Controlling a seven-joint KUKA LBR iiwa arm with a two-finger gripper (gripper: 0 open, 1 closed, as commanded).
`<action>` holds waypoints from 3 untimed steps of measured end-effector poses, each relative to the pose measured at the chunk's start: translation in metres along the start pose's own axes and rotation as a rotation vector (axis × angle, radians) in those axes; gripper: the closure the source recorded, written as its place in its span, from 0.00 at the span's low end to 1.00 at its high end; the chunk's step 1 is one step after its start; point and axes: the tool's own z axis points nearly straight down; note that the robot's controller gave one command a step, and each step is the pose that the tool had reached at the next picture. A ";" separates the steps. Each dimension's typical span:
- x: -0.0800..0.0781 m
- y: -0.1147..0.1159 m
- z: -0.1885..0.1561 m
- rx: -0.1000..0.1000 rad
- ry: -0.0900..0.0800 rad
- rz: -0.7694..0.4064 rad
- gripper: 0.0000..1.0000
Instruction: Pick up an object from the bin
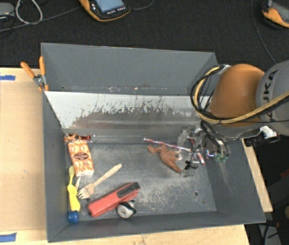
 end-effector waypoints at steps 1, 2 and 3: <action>-0.046 0.007 -0.003 -0.002 -0.011 0.099 0.00; -0.031 0.001 0.035 0.001 0.009 0.097 0.00; -0.028 0.004 0.074 -0.003 -0.006 0.191 0.00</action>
Offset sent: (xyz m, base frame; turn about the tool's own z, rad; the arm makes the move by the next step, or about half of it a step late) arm 0.0320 -0.0039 -0.0325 0.0966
